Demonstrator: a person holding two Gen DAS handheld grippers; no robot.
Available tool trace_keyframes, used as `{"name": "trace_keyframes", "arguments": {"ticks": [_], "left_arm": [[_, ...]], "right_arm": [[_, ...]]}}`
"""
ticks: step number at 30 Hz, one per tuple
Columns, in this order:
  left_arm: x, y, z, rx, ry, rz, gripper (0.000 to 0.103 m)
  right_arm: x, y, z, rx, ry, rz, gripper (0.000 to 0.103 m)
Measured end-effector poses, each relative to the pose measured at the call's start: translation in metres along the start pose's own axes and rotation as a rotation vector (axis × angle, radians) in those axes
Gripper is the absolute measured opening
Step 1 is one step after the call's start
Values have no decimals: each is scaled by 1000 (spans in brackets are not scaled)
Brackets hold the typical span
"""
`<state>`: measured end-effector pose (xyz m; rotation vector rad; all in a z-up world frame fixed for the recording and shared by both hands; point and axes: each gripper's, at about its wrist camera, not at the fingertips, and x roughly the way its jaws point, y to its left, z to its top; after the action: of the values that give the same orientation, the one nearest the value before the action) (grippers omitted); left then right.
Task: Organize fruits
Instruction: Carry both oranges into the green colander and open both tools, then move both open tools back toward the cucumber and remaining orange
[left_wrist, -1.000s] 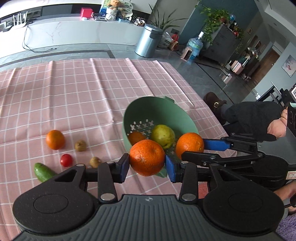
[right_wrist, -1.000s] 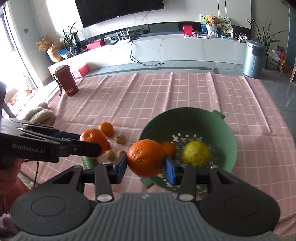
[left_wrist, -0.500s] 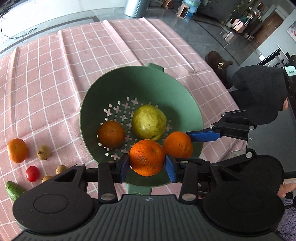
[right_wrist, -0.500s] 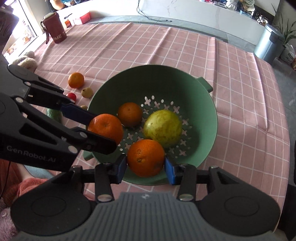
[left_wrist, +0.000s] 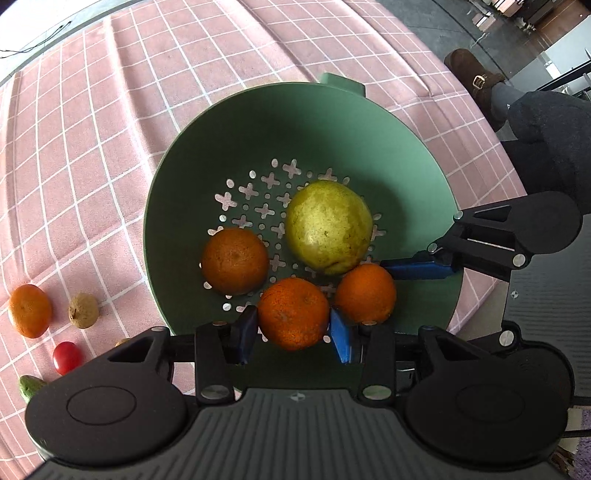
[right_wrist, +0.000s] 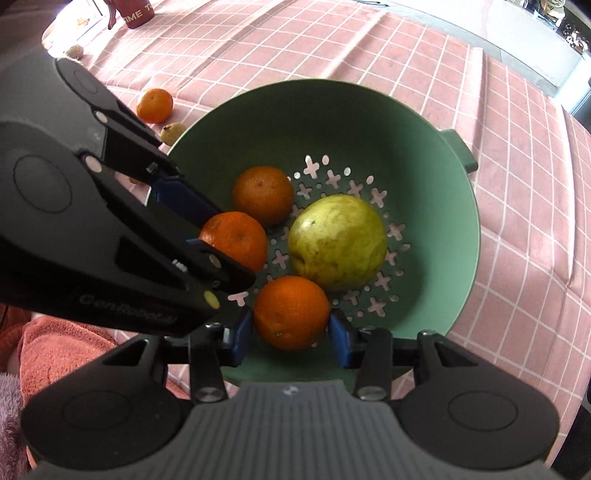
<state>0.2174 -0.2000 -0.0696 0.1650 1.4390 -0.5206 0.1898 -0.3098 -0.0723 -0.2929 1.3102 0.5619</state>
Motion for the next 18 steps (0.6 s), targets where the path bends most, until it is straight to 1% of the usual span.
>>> {"name": "trace_keyframes", "arguments": {"ticks": [4,6,9,12,13,14,18], "left_arm": [[4,-4,4,13,15,23,47],[5,-5,4,17,17,29,47],[5,-7,4,20,17,46,50],[3,-7,4,23,11,48,59],[2,-7,3,21,5,45,65],[0,-6,3,17,-9,46,67],[-16,-8,-5,33,-60,48,67]], "right_arm": [[3,2,1,-22,6,-17,42],[2,2,1,-14,-2,-9,42],[-3,2,1,-12,-13,-15,42],[-6,3,1,-18,-11,-33,42],[-6,3,0,-17,-11,-36,42],[-9,4,-2,-16,-11,-41,43],[-17,9,-6,-11,-20,-58,43]]}}
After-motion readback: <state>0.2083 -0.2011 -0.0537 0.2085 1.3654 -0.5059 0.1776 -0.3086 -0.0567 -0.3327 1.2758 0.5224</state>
